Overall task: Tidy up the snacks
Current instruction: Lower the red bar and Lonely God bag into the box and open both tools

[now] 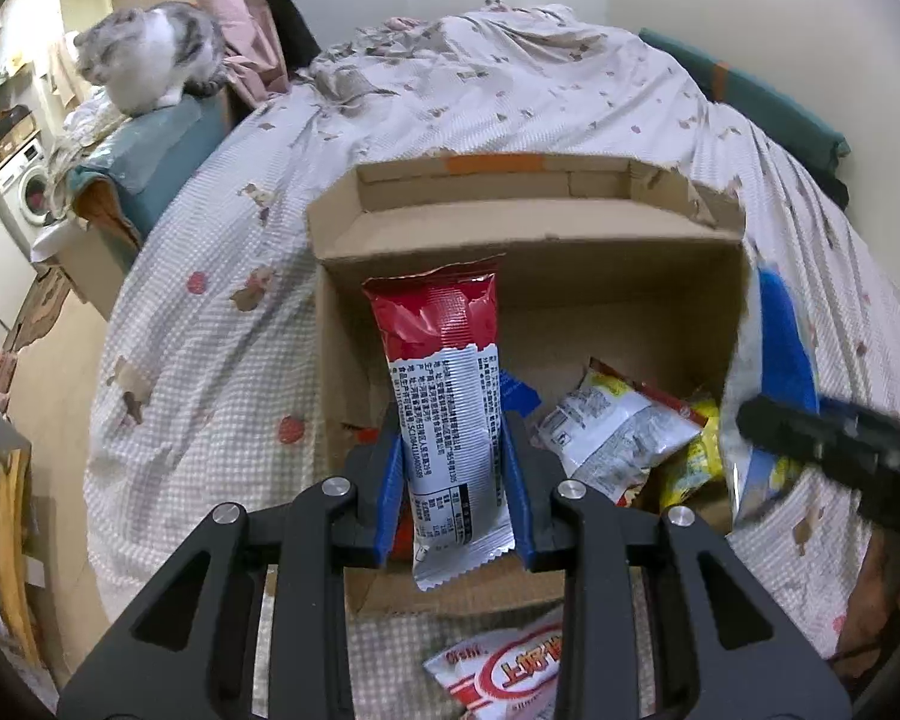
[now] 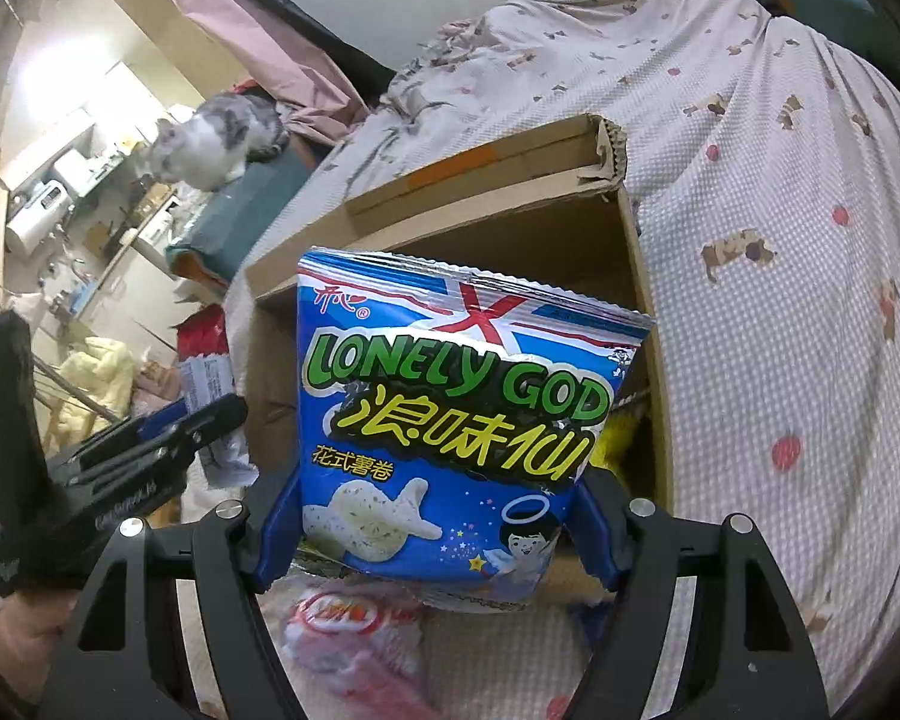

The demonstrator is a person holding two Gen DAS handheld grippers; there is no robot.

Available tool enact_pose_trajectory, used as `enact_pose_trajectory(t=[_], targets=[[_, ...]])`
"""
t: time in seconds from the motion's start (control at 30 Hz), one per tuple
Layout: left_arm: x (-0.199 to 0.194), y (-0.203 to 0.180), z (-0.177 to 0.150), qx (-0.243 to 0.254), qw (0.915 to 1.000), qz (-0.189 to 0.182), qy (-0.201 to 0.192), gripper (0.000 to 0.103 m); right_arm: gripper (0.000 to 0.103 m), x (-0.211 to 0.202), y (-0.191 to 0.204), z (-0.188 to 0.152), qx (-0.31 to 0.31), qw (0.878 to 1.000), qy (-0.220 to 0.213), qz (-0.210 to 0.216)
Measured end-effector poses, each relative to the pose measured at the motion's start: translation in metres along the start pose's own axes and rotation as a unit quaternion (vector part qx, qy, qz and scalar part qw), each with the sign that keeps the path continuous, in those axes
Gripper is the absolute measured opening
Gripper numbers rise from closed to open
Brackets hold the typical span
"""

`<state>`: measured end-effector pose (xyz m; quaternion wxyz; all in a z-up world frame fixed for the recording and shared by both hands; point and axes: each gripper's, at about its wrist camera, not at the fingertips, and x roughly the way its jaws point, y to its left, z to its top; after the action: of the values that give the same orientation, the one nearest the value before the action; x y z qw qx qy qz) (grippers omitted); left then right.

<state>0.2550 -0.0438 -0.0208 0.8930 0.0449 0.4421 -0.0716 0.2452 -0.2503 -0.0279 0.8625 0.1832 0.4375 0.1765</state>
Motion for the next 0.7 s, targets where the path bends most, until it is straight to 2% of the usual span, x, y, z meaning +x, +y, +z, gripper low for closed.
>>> enact_pose_trajectory(t=[0.13,0.3,0.4,0.7], targets=[[0.013,-0.007,-0.004,0.026,0.9996,0.011,-0.003,0.026,0.076,0.018,-0.005,0.013,0.002,1.0,0.006,0.006],[0.023,-0.004,-0.003,0.019,0.9998,0.008,0.001,0.026,0.077,0.036,-0.007,0.018,-0.003,1.0,0.016,-0.004],[0.023,-0.008,-0.003,0.038,0.9992,0.013,-0.006,0.026,0.077,0.039,-0.005,0.017,-0.015,1.0,0.009,-0.026],[0.023,-0.009,-0.006,0.031,0.9995,0.008,-0.001,0.027,0.078,0.044,-0.009,0.02,-0.009,0.999,-0.004,-0.032]])
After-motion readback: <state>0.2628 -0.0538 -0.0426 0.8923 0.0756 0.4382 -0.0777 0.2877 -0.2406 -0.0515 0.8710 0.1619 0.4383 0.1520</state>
